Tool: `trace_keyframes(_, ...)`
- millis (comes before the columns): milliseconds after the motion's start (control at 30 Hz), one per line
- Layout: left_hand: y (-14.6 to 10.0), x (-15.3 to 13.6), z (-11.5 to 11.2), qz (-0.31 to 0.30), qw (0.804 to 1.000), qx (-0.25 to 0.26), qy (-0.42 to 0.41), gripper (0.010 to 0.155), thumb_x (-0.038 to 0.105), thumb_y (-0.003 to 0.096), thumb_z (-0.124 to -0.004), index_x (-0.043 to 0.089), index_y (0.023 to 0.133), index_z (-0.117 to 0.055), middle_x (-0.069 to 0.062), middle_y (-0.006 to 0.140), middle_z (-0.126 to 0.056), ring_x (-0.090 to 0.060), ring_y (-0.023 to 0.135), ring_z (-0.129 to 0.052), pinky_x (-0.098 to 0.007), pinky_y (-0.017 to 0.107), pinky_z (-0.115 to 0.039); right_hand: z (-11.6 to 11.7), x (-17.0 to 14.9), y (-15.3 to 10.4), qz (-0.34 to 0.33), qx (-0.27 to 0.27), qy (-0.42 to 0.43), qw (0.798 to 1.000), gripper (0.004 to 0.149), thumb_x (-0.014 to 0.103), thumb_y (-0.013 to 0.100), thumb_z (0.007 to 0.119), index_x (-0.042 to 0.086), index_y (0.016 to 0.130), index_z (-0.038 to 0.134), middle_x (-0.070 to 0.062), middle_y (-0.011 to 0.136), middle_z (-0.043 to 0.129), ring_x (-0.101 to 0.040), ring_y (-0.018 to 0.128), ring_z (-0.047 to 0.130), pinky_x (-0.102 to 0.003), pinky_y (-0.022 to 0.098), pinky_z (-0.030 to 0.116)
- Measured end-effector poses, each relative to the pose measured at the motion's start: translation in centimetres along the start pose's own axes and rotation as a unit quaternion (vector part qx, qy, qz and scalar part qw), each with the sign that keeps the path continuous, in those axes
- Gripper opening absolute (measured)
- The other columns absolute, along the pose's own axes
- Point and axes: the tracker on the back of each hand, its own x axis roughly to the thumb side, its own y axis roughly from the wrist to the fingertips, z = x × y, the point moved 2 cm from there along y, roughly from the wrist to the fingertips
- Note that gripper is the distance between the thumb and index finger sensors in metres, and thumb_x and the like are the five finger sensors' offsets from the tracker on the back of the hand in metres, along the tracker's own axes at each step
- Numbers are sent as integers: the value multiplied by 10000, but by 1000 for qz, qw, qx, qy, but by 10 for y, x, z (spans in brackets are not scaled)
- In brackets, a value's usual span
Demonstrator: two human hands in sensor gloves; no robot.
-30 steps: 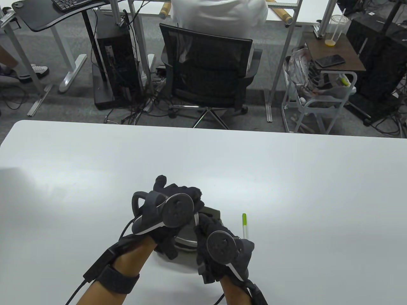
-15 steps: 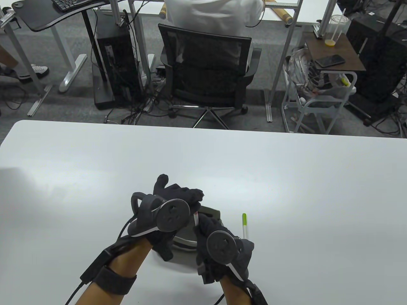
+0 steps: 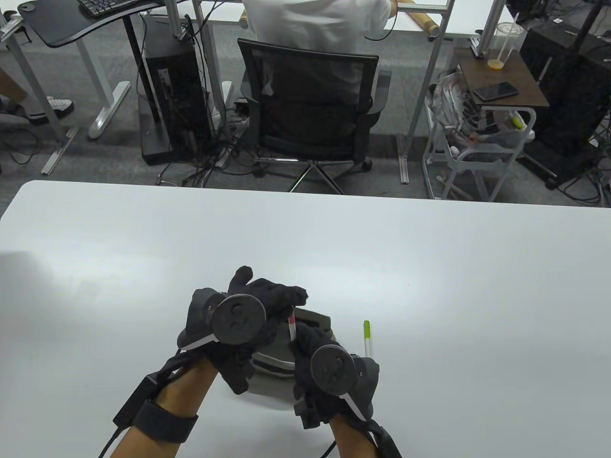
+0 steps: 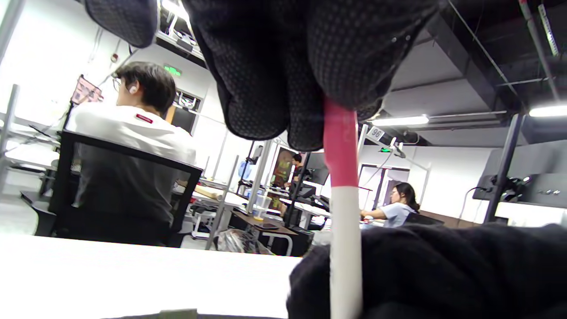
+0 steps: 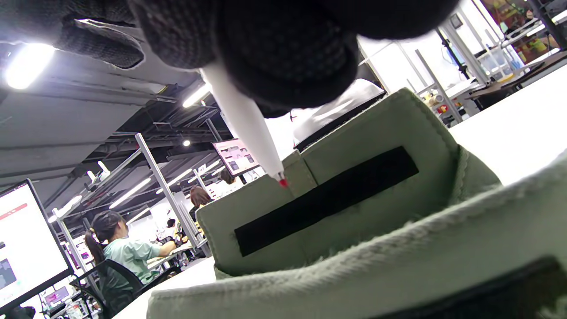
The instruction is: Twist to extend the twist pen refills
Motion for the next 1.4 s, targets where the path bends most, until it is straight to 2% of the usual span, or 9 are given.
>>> trace_keyframes(367, 1, -9, 0, -27, 998, -28, -51, 437, 240, 501, -829, 300, 934, -838, 57, 945, -970, -279, 905, -916, -714, 735, -503, 3, 1, 1, -6, 18, 16, 1000, 453, 289, 351, 733, 231, 784, 853, -49, 670, 958, -101, 303, 985, -252, 194, 851)
trace_keyframes(533, 0, -10, 0, -23, 998, -10, -61, 438, 240, 491, -849, 255, 928, -847, 4, 904, -990, -280, 849, -949, -706, 724, -531, 4, 2, 1, -7, 22, 30, 999, 454, 293, 352, 732, 233, 786, 853, -44, 668, 961, -100, 299, 986, -251, 192, 852)
trace_keyframes(600, 0, -11, 2, -17, 999, -1, -38, 435, 242, 488, -851, 245, 923, -853, 2, 890, -1006, -273, 811, -968, -699, 725, -538, 5, 5, 0, -5, 25, 41, 999, 454, 326, 354, 764, 216, 783, 868, -43, 650, 977, -111, 290, 995, -258, 181, 856)
trace_keyframes(733, 1, -30, 20, 34, 999, 22, -18, 442, 269, 499, -856, 217, 937, -845, -26, 868, -1009, -291, 798, -958, -706, 722, -536, 9, 6, -1, -10, 17, -14, 1000, 578, 407, 351, 756, 166, 875, 794, -69, 717, 950, -133, 316, 991, -270, 200, 849)
trace_keyframes(800, 1, -46, 31, 76, 997, 4, 3, 472, 297, 511, -865, 175, 964, -819, -60, 850, -977, -326, 805, -925, -724, 720, -520, 10, 2, -1, 1, 18, -11, 1000, 579, 412, 352, 757, 167, 876, 793, -75, 722, 946, -136, 319, 988, -272, 202, 847)
trace_keyframes(933, 0, -82, 41, 150, 983, -27, 105, 469, 314, 509, -879, 153, 947, -838, -73, 820, -995, -331, 762, -952, -713, 708, -551, 10, -2, 0, 11, 13, -18, 1000, 590, 424, 350, 764, 168, 882, 786, -81, 732, 939, -142, 322, 985, -276, 204, 844)
trace_keyframes(1000, -1, -102, 36, 189, 969, -54, 149, 459, 318, 505, -888, 150, 931, -853, -72, 799, -1009, -329, 738, -966, -709, 701, -565, 11, -2, 0, 11, 12, -20, 1000, 590, 427, 349, 767, 171, 880, 788, -80, 732, 939, -141, 321, 985, -275, 204, 844)
trace_keyframes(1100, -6, -131, 15, 237, 949, -115, 173, 456, 331, 504, -891, 141, 917, -865, -79, 773, -1017, -329, 706, -977, -701, 691, -582, 10, -3, 0, 14, 11, -27, 999, 592, 430, 349, 770, 171, 880, 788, -79, 732, 939, -142, 321, 985, -274, 203, 843)
trace_keyframes(1400, -16, -186, -67, 312, 897, -255, 182, 458, 341, 505, -895, 137, 913, -867, -79, 754, -1020, -327, 683, -983, -700, 685, -586, 7, -11, 2, 27, 6, -32, 999, 601, 440, 345, 776, 169, 881, 789, -81, 733, 938, -144, 320, 983, -276, 203, 842)
